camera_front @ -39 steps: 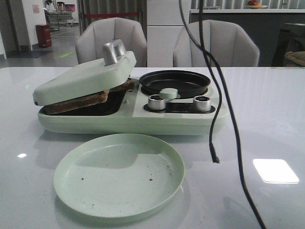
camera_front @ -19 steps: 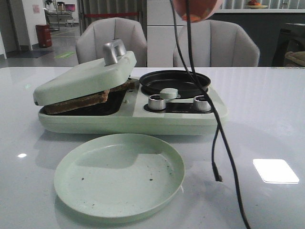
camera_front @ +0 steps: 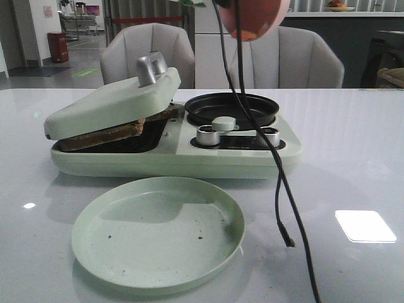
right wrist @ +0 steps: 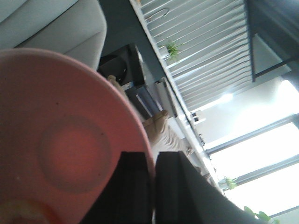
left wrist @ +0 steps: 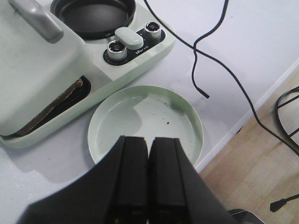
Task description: Make breakfast with bread and shrimp
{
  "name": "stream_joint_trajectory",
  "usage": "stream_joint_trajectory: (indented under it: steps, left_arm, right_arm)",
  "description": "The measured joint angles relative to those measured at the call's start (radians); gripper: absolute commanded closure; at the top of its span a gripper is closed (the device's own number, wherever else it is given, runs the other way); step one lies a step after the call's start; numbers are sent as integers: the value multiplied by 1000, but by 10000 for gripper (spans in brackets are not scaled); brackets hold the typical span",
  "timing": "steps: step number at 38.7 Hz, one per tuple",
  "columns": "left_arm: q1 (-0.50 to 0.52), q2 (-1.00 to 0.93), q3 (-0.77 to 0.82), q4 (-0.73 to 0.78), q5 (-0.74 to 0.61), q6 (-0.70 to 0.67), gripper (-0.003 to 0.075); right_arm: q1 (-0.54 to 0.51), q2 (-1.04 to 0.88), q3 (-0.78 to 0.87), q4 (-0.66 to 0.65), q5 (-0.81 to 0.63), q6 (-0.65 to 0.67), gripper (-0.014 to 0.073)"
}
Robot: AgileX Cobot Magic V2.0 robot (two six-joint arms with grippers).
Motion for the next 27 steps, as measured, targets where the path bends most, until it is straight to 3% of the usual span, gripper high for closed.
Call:
stream_joint_trajectory:
  steps: [12, 27]
  left_arm:
    - [0, 0, 0, 0, 0, 0, 621]
    - [0, 0, 0, 0, 0, 0, 621]
  right_arm:
    - [19, 0, 38, 52, -9, -12, 577]
    - [19, -22, 56, -29, 1, -18, 577]
